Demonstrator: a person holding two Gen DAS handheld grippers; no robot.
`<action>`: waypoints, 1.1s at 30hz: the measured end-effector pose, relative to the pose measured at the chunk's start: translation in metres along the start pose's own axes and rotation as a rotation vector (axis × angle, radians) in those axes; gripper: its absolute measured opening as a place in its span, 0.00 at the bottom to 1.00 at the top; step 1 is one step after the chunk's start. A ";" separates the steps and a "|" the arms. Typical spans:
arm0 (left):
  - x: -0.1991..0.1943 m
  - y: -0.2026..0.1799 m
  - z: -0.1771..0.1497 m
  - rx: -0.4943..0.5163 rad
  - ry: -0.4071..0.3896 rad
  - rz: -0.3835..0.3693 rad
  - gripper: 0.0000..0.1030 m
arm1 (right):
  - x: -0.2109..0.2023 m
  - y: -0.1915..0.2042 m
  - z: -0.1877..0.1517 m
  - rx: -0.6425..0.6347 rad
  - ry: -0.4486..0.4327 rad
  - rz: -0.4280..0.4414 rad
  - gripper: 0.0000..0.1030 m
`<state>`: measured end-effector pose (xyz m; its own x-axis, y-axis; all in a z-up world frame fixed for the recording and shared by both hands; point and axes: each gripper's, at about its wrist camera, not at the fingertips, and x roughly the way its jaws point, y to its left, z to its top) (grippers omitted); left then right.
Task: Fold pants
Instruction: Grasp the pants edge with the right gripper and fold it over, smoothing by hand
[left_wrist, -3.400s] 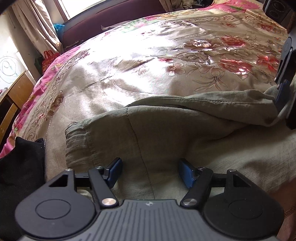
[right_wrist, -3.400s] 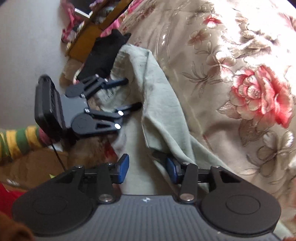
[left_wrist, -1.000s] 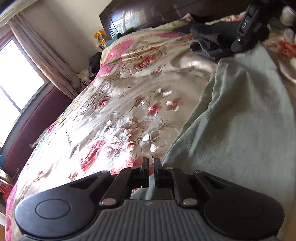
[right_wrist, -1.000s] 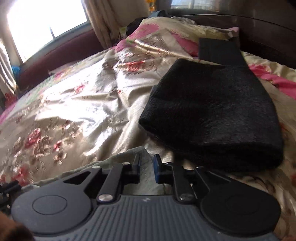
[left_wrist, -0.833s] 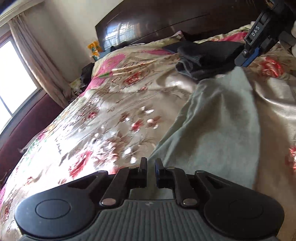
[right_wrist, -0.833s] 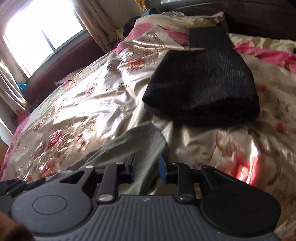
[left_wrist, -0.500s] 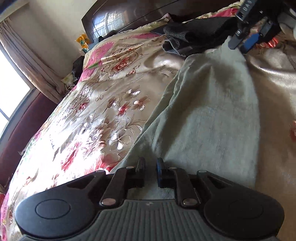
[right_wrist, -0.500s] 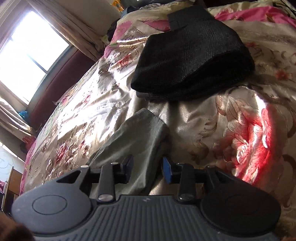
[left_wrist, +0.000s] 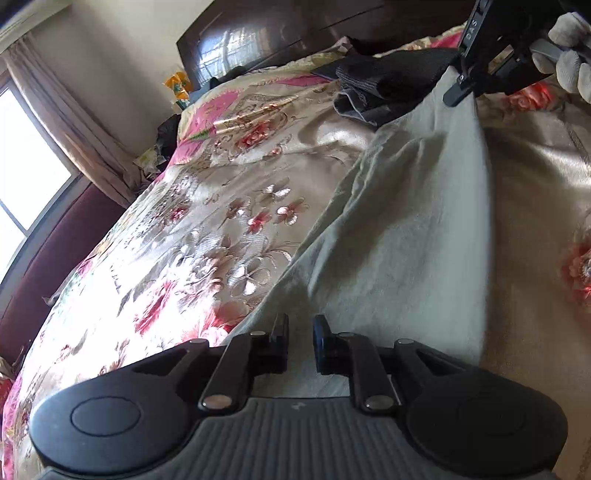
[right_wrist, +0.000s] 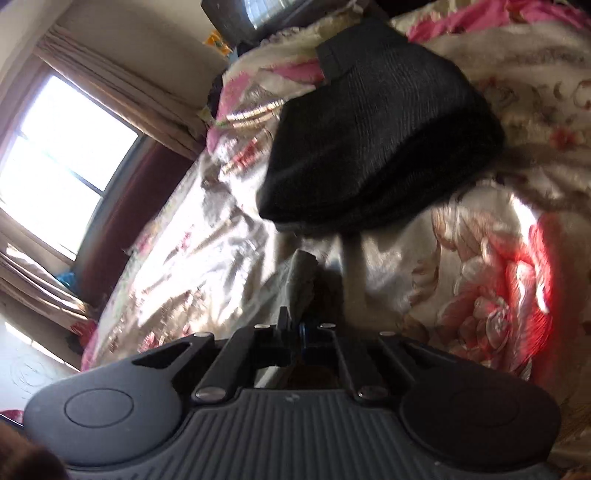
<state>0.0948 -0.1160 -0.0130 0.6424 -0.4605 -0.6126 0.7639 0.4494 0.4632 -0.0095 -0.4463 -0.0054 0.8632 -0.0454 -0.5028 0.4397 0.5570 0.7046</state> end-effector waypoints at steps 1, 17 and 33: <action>0.002 0.004 -0.004 -0.045 0.036 -0.026 0.37 | -0.005 -0.001 0.003 -0.001 -0.017 -0.007 0.04; -0.080 0.056 -0.097 -0.282 0.076 0.204 0.42 | -0.020 0.202 -0.041 -0.480 0.027 0.114 0.04; -0.178 0.098 -0.249 -0.605 0.157 0.511 0.46 | 0.078 0.446 -0.432 -1.265 0.506 0.475 0.04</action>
<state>0.0394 0.2006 -0.0182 0.8524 0.0066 -0.5228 0.1837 0.9324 0.3112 0.1462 0.1568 0.0532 0.5661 0.4937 -0.6602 -0.6009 0.7954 0.0795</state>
